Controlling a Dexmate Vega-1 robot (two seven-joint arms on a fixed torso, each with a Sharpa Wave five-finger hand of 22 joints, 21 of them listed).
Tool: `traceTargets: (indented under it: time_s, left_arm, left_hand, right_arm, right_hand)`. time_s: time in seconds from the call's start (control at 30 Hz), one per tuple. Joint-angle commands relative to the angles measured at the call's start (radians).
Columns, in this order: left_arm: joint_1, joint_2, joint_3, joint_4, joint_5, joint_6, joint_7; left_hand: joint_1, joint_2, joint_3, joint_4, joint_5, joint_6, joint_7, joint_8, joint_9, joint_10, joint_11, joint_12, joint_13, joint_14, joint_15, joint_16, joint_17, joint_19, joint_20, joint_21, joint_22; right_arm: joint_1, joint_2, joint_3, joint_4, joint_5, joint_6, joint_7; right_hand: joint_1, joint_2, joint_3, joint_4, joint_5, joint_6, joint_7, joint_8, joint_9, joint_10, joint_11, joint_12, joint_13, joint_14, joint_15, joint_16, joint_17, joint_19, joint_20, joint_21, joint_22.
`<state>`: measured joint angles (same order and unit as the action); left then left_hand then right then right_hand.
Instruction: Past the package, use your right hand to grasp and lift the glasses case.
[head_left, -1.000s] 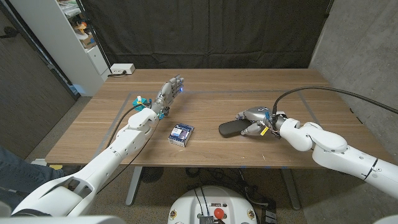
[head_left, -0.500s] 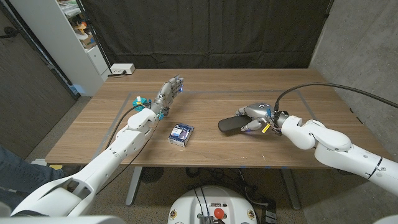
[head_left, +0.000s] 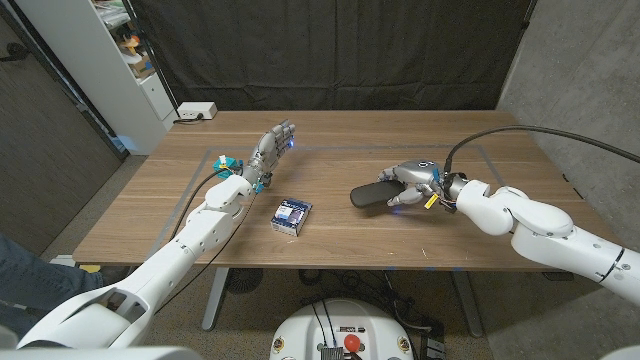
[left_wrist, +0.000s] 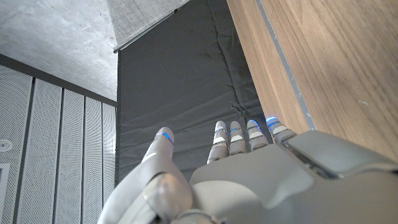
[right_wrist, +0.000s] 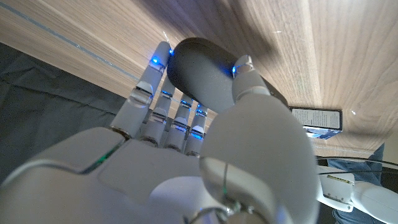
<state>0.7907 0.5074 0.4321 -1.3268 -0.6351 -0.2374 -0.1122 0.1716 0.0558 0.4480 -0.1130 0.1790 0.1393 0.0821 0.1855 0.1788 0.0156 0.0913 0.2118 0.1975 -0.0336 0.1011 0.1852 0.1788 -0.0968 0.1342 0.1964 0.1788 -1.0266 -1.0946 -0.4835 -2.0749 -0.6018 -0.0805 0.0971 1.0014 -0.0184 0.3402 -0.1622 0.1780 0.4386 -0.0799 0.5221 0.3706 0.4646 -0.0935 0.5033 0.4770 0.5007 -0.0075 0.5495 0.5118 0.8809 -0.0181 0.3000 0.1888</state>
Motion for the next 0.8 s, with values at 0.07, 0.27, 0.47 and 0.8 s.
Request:
traceTargets:
  time_s: [0.07,0.27,0.47,0.8]
  left_arm:
    - [0.005,0.001,0.000,-0.011,0.004,-0.003,0.005]
    - [0.009,0.005,-0.001,-0.021,0.006,0.001,0.012]
    - [0.009,0.003,0.000,-0.022,0.008,-0.002,0.013]
    - [0.008,0.000,0.003,-0.018,0.006,0.000,0.012]
  left_hand:
    - [0.003,0.009,-0.003,-0.001,0.000,0.008,0.005,0.003,0.002,0.002,0.004,0.003,0.002,-0.001,0.006,0.004,0.005,-0.001,0.010,0.006,0.005]
    - [0.003,0.009,-0.003,-0.001,0.000,0.010,0.003,0.003,0.002,0.002,0.003,0.003,0.001,-0.001,0.004,0.005,0.004,-0.001,0.009,0.006,0.005]
    - [0.003,0.009,-0.003,-0.001,0.000,0.009,0.003,0.003,0.002,0.002,0.004,0.003,0.002,-0.001,0.003,0.005,0.004,-0.002,0.009,0.006,0.005]
    - [0.003,0.010,-0.003,-0.002,0.000,0.009,0.003,0.003,0.002,0.003,0.004,0.004,0.002,0.000,0.003,0.005,0.004,-0.001,0.009,0.006,0.005]
  right_arm:
    - [-0.010,-0.019,0.035,-0.013,0.019,0.022,-0.010]
    - [-0.017,-0.025,0.055,-0.018,0.026,0.032,-0.029]
    - [-0.021,-0.025,0.068,-0.015,0.040,0.045,-0.040]
    - [-0.035,-0.027,0.100,-0.022,0.067,0.059,-0.067]
  right_hand:
    - [0.152,0.155,0.010,0.007,0.010,0.297,-0.098,0.004,0.024,0.018,-0.020,0.008,0.014,0.047,-0.102,0.001,0.005,0.000,-0.008,0.009,0.003]
    - [0.152,0.156,0.009,0.009,0.010,0.296,-0.100,0.003,0.024,0.018,-0.019,0.010,0.018,0.053,-0.103,0.000,0.007,0.003,-0.009,0.012,0.003]
    - [0.154,0.155,0.010,0.009,0.011,0.297,-0.099,0.003,0.023,0.023,-0.020,0.014,0.023,0.057,-0.102,-0.004,0.007,0.007,-0.009,0.014,0.003]
    - [0.151,0.158,0.009,0.013,0.011,0.302,-0.098,0.004,0.022,0.026,-0.020,0.018,0.029,0.061,-0.101,-0.007,0.010,0.010,-0.010,0.018,0.004]
